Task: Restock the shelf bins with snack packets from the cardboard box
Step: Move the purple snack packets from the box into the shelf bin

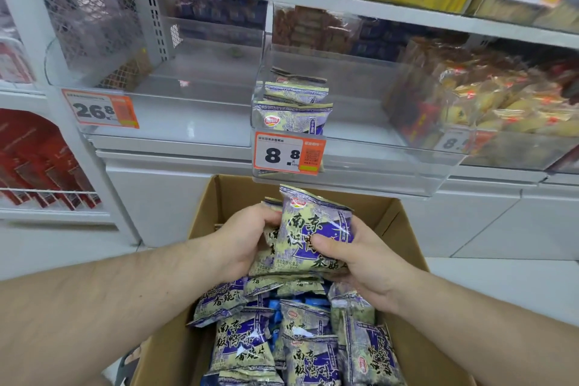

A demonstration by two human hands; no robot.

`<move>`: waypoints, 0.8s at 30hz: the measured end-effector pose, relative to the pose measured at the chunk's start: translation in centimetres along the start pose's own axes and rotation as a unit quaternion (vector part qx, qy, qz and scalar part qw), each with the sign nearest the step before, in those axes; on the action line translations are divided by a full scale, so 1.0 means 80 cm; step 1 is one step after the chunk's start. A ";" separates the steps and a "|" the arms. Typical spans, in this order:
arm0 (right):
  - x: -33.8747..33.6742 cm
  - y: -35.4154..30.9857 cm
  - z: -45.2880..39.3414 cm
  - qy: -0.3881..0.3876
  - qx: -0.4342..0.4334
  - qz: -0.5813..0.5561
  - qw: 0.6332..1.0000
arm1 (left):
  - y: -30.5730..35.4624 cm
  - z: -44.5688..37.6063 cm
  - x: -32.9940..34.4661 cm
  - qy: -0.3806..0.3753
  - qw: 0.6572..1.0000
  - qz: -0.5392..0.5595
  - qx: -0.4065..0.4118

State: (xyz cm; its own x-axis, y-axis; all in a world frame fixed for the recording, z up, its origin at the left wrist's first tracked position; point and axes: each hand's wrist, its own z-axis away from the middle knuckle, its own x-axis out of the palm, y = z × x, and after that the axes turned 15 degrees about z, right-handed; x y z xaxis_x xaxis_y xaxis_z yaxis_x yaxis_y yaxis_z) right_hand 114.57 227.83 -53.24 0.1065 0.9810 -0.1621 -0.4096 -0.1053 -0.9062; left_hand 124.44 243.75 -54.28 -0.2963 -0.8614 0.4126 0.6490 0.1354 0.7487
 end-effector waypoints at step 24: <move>-0.033 -0.138 0.008 -0.052 -0.142 0.066 0.986 | 0.112 0.053 0.058 -0.185 0.967 0.010 0.175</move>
State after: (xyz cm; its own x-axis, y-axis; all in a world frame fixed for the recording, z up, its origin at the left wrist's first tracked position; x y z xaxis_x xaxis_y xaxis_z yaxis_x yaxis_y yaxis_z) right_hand 118.24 226.52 -42.54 -0.0308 0.9653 -0.2593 -0.1412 -0.2610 -0.9550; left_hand 125.90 243.01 -43.50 -0.5584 -0.6318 0.5377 0.3991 0.3636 0.8417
